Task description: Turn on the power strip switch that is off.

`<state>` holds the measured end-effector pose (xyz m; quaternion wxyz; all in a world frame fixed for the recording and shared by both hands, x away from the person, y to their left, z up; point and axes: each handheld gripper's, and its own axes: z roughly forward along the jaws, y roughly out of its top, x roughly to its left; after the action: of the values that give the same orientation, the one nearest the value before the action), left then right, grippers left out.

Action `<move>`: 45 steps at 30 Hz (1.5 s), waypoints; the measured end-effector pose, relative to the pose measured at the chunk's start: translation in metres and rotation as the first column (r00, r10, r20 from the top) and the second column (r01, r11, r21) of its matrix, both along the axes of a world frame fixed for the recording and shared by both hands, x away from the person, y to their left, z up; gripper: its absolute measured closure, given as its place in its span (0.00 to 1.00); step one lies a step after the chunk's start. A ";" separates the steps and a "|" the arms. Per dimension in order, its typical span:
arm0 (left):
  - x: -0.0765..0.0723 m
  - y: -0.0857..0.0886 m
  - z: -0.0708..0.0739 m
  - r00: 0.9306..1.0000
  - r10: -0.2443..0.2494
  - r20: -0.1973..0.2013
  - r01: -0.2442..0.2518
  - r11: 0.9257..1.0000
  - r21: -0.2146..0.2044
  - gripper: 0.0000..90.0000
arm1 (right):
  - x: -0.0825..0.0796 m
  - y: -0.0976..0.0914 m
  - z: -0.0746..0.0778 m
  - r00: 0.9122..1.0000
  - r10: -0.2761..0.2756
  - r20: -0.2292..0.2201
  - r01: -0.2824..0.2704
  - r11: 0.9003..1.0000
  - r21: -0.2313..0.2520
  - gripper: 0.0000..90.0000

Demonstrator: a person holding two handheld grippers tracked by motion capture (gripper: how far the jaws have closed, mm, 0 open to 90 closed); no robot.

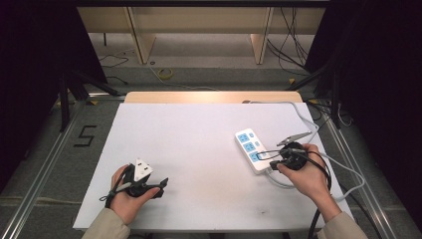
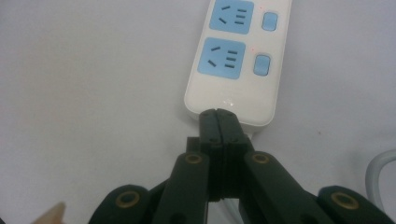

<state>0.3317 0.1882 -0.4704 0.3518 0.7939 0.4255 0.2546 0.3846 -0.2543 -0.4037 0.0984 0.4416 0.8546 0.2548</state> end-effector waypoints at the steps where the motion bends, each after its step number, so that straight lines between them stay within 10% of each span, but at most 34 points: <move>1: 0.000 0.000 0.000 1.000 0.000 0.000 0.000 1.000 0.000 0.20 | 0.001 0.000 0.000 1.000 0.000 -0.001 0.000 1.000 0.001 1.00; 45: 0.000 0.000 0.000 1.000 0.003 0.002 -0.003 1.000 -0.001 0.21 | 0.027 0.009 0.010 0.998 -0.016 -0.053 0.015 0.999 -0.031 1.00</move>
<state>0.3316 0.1877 -0.4706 0.3522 0.7928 0.4267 0.2556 0.4114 -0.2457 -0.3933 0.0845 0.4533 0.8573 0.2289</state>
